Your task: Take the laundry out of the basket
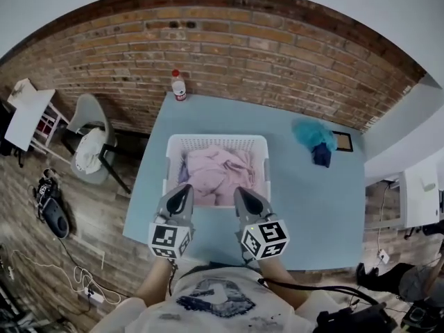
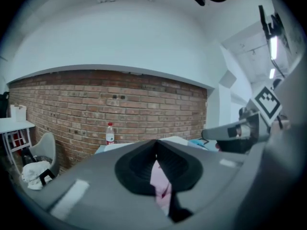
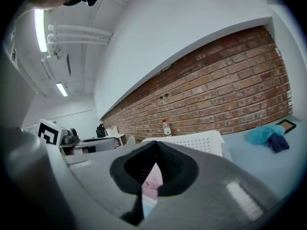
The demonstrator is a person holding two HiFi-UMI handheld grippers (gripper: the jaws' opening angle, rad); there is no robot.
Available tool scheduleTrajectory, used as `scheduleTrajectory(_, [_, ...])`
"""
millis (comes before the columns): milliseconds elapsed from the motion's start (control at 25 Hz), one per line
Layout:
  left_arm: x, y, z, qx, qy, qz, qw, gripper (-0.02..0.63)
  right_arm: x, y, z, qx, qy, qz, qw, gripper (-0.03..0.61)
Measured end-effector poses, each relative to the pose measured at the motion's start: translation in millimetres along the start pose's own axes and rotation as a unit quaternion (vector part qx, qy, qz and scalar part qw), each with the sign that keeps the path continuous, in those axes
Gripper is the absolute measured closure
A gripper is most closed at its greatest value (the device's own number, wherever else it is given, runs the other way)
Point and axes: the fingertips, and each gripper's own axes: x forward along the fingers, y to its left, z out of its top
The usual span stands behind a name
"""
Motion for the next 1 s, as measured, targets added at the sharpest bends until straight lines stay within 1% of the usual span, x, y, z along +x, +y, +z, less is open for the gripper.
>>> scheduleTrajectory(120, [17, 7, 3, 0.002, 0.003, 0.002, 1.0000, 0.622, 12, -12, 3, 0.010, 0.004, 0.005, 1.000, 0.581])
scheduleTrajectory(360, [39, 22, 8, 0.006, 0.008, -0.010, 0.9999, 0.621, 33, -22, 9, 0.005, 0.010, -0.007, 1.000, 0.581])
scheduleTrajectory(560, [54, 33, 11, 0.010, 0.010, -0.041, 0.9990, 0.622, 44, -26, 11, 0.004, 0.015, -0.038, 0.999, 0.581])
scheduleTrajectory(720, [69, 45, 18, 0.018, 0.012, -0.063, 0.9978, 0.621, 54, -31, 13, 0.003, 0.028, -0.063, 0.998, 0.580])
scheduleTrajectory(880, [81, 57, 16, 0.019, 0.018, -0.070, 0.9972, 0.621, 62, -40, 14, -0.001, 0.039, -0.084, 0.996, 0.580])
scheduleTrajectory(1000, [86, 64, 13, 0.017, 0.024, -0.071, 0.9971, 0.621, 71, -43, 11, -0.005, 0.052, -0.086, 0.995, 0.580])
